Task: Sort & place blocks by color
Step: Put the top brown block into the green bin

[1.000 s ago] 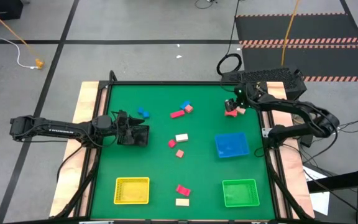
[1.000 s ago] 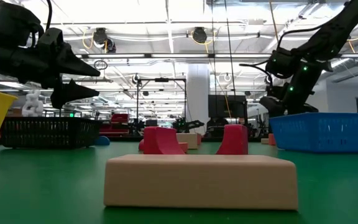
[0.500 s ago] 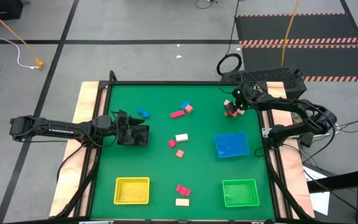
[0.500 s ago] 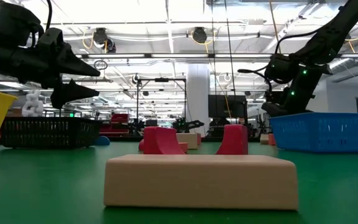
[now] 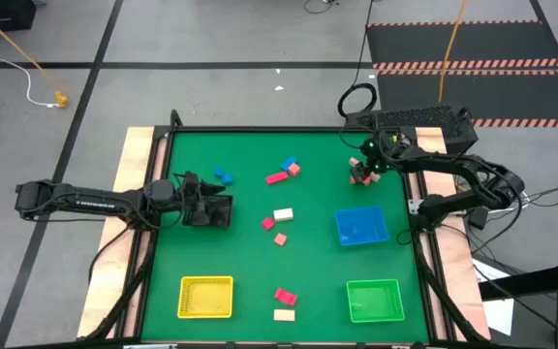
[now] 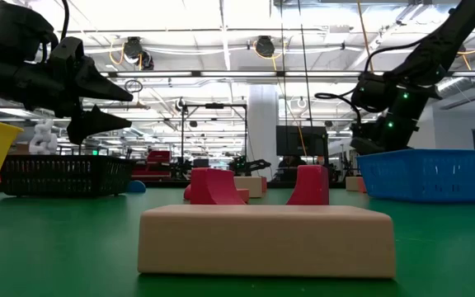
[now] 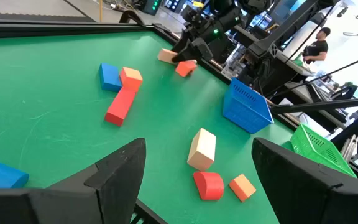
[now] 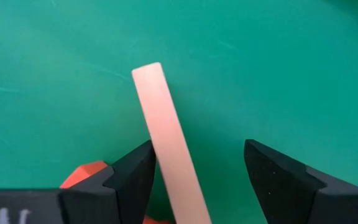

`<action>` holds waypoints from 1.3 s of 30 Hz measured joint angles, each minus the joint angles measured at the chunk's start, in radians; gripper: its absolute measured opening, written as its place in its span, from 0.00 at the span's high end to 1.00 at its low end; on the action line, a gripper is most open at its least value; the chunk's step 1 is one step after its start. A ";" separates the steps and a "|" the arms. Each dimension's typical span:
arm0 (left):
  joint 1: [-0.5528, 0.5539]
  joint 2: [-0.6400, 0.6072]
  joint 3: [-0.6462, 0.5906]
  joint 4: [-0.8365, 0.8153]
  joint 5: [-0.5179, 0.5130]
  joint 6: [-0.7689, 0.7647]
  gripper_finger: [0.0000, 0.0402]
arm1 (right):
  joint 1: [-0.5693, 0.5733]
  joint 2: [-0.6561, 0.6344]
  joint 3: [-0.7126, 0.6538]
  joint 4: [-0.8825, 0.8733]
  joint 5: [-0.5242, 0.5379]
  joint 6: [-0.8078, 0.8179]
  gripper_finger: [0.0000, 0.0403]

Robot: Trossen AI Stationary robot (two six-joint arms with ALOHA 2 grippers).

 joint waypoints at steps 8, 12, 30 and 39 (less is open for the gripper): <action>0.000 0.000 0.000 0.000 0.000 0.000 0.27 | 0.000 -0.004 -0.067 0.024 0.008 0.025 0.52; 0.000 0.000 0.000 0.000 0.000 0.000 0.27 | 0.000 -0.006 -0.094 0.055 0.015 0.047 0.68; 0.000 0.000 0.000 0.000 0.000 0.000 0.27 | 0.001 -0.168 -0.101 0.108 -0.025 0.124 0.90; 0.000 0.000 0.000 0.000 0.000 0.000 0.27 | 0.107 -0.338 -0.099 0.174 -0.215 0.271 0.90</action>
